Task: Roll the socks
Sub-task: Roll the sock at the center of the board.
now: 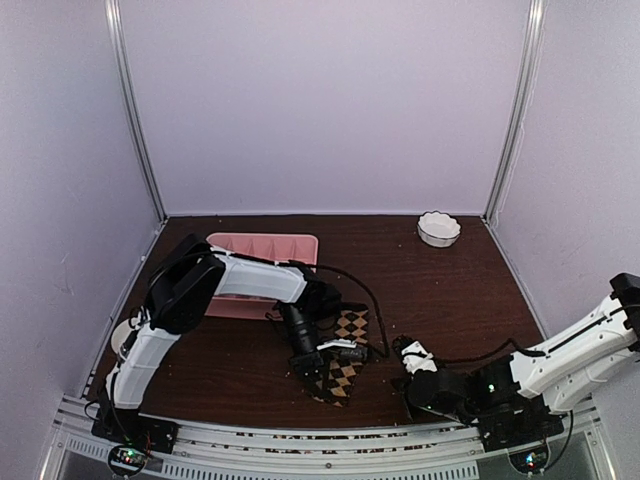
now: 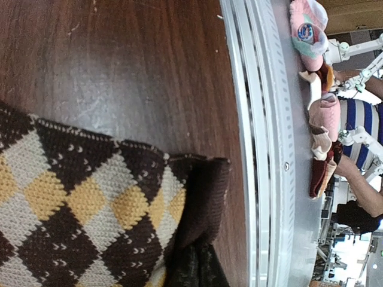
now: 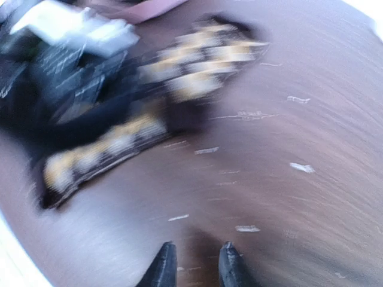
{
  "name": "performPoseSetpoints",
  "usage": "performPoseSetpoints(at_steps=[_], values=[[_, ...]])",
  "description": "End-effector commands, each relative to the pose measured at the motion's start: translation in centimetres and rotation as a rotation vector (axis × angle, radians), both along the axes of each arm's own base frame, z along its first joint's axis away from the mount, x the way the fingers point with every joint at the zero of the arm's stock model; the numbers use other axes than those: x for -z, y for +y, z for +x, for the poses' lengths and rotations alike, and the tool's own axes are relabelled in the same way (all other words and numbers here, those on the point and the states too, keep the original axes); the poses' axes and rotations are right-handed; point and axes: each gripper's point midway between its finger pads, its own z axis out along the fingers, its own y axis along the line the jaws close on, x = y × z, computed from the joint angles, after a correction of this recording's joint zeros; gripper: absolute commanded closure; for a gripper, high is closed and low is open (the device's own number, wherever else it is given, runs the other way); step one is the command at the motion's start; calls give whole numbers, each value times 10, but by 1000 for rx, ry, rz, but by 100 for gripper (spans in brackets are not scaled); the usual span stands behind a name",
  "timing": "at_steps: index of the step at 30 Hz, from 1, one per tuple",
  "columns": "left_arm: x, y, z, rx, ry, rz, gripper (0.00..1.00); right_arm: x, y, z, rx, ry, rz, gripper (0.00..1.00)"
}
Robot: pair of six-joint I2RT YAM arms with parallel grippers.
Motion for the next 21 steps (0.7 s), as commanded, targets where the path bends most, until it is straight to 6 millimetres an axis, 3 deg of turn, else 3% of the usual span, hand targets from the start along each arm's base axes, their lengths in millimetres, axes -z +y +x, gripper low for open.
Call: performPoseSetpoints(at_steps=[1, 9, 14, 18, 21], values=[[41, 22, 5, 10, -44, 185, 100, -16, -55, 33, 308, -175, -26, 61], [44, 12, 12, -54, 45, 201, 100, -17, -7, -6, -76, -224, -89, 53], [44, 7, 12, -69, 77, 201, 100, -27, 44, -53, -365, -305, -116, 52], [49, 8, 12, -74, 92, 219, 100, -37, 84, -72, -515, -348, -78, 54], [52, 9, 14, -78, 90, 230, 100, -41, 106, -73, -581, -376, -63, 56]])
